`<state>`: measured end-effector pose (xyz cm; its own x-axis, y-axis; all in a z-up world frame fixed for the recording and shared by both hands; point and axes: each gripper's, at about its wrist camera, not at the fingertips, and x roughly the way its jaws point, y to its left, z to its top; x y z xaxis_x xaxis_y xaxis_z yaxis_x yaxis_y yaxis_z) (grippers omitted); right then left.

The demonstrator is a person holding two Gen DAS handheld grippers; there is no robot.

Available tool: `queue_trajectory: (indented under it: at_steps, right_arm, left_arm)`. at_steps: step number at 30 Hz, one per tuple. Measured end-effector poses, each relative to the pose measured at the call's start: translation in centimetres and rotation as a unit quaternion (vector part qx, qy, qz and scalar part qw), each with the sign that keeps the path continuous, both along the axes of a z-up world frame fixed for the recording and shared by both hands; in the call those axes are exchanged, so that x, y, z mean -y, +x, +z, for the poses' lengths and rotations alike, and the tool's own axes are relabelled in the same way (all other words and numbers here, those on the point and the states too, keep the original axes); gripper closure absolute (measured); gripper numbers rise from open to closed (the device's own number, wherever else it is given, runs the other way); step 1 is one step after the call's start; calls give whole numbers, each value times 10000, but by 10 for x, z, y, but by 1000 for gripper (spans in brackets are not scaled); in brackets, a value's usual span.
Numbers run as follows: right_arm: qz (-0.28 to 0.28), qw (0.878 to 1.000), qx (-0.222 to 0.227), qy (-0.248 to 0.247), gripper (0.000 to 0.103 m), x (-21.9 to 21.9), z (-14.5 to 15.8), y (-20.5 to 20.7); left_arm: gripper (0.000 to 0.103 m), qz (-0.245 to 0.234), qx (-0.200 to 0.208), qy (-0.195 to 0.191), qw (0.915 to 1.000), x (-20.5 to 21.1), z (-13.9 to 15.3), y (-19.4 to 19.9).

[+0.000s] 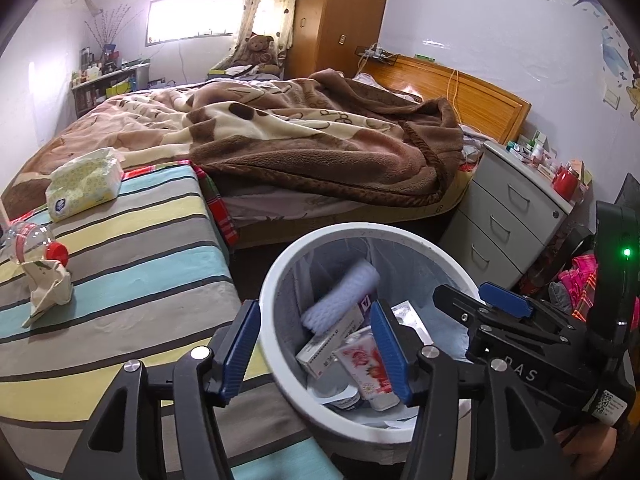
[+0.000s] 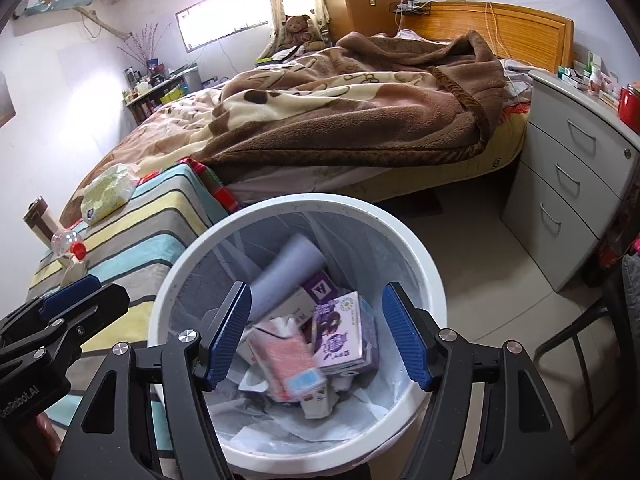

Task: Collect trash
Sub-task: 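Open the left tool to drop the sleeve while the right tool drops the carton into the bin, then move both tools back over the table toward the clear bottle and paper bag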

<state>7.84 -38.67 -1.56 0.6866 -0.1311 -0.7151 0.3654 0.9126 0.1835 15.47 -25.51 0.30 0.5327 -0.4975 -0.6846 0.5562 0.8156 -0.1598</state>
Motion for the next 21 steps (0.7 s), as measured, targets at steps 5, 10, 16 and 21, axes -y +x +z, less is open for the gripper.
queue_trajectory:
  at_steps: [5,10,16,21]
  right_arm:
    - [85,9999,106,28,33,-7,3,1]
    - [263,9993,240,64,33,-20,7,4]
    - [525,9979,363,73,33,-39,10,10]
    - [716,9965,431,101,33,-57,12,17]
  left_arm:
    - [46,132,77,-48,9999,-17,5,-3]
    - [45,322,159,-57,9993,-39,10,-4]
    - [45,622,211,-76,9978,-72,11,-3]
    - [45,895,252,-115,9956,-102,13,0]
